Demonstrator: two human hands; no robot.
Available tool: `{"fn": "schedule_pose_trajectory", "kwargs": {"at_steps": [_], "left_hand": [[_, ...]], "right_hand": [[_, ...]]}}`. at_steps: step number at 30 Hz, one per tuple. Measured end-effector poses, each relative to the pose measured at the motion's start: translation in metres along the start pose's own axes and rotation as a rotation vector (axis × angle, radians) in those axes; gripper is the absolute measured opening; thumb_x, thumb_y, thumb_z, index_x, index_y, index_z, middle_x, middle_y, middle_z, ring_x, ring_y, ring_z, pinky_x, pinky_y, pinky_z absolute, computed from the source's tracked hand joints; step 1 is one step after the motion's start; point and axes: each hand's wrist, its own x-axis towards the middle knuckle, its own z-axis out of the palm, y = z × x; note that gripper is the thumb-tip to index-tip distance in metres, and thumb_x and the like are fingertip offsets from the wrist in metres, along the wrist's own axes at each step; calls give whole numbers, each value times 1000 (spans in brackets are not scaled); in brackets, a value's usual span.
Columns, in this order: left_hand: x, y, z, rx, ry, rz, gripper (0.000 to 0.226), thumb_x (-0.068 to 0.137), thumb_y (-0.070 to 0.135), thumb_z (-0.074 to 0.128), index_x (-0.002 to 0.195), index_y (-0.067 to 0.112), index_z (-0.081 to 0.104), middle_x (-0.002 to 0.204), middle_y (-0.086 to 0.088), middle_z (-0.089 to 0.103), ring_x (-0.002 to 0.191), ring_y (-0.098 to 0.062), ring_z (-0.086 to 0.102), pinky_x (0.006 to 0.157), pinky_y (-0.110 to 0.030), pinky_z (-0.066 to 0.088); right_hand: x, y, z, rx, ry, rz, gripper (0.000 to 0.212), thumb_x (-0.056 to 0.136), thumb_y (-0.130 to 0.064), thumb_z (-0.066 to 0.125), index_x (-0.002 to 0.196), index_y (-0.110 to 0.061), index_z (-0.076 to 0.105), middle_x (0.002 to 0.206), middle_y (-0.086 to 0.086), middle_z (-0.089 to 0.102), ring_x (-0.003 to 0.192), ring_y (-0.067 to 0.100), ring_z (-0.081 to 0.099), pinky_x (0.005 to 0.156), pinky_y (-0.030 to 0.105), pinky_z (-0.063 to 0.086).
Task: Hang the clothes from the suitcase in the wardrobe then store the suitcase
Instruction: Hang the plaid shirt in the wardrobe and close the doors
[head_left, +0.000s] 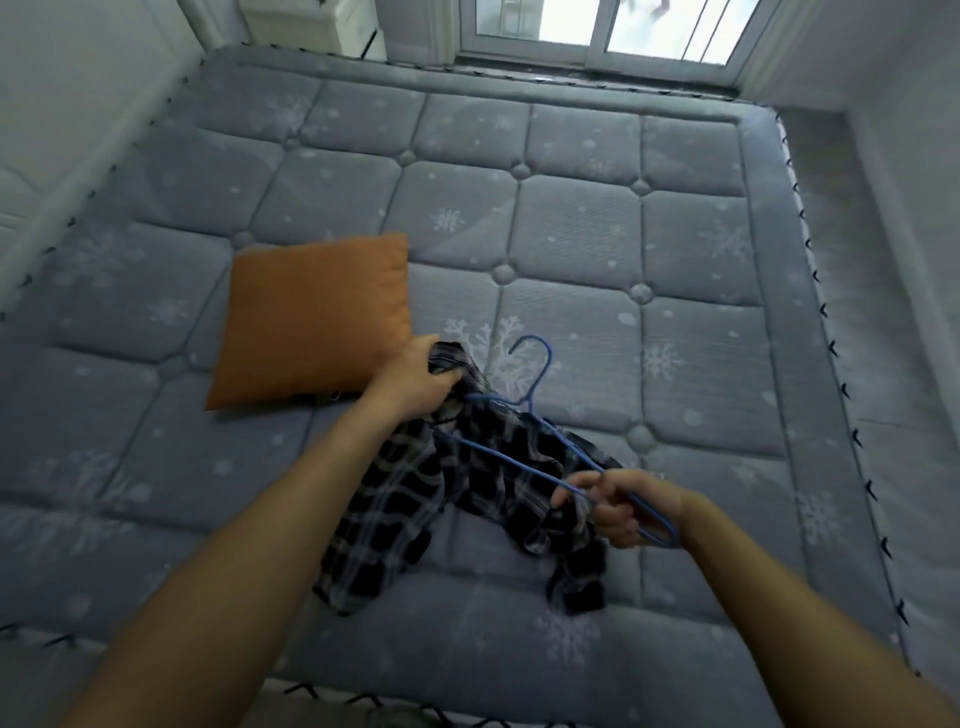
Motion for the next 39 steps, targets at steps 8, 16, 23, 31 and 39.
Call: {"fn": "schedule_pose_trajectory", "kwargs": {"at_steps": [8, 16, 23, 31, 39], "left_hand": [[-69, 77, -22, 113, 67, 417, 21, 88, 40, 67, 102, 24, 67, 93, 9, 64, 99, -24, 63, 84, -41, 52], [-116, 148, -82, 309, 213, 742, 35, 84, 50, 74, 98, 29, 50, 86, 11, 57, 81, -21, 63, 66, -33, 47], [-143, 181, -120, 151, 316, 790, 42, 81, 51, 80, 96, 32, 45, 79, 15, 59, 69, -8, 59, 65, -28, 48], [-156, 195, -152, 18, 326, 820, 41, 80, 35, 86, 94, 13, 54, 77, 13, 53, 68, -3, 53, 65, -13, 41], [-183, 191, -187, -60, 450, 806, 38, 82, 29, 85, 90, 13, 52, 75, 11, 56, 66, -5, 55, 63, -17, 43]], "right_hand": [[-10, -29, 54, 35, -278, -86, 49, 85, -14, 48, 131, 3, 51, 53, -1, 18, 46, 13, 17, 40, 21, 31], [-42, -70, 104, -146, -381, -195, 64, 86, -24, 64, 141, 3, 45, 60, 1, 21, 52, 12, 24, 49, 25, 25], [-63, -95, 131, -149, -114, -293, 92, 81, -72, 61, 140, -1, 54, 95, 19, 56, 87, 34, 52, 88, 46, 46], [-44, -133, 209, -1049, 376, -732, 26, 96, -7, 66, 121, -15, 66, 126, 6, 66, 119, 23, 61, 104, 40, 47], [-37, -134, 198, -1268, 756, -759, 24, 88, -10, 73, 74, -19, 56, 63, -7, 54, 57, -8, 55, 59, 16, 42]]}}
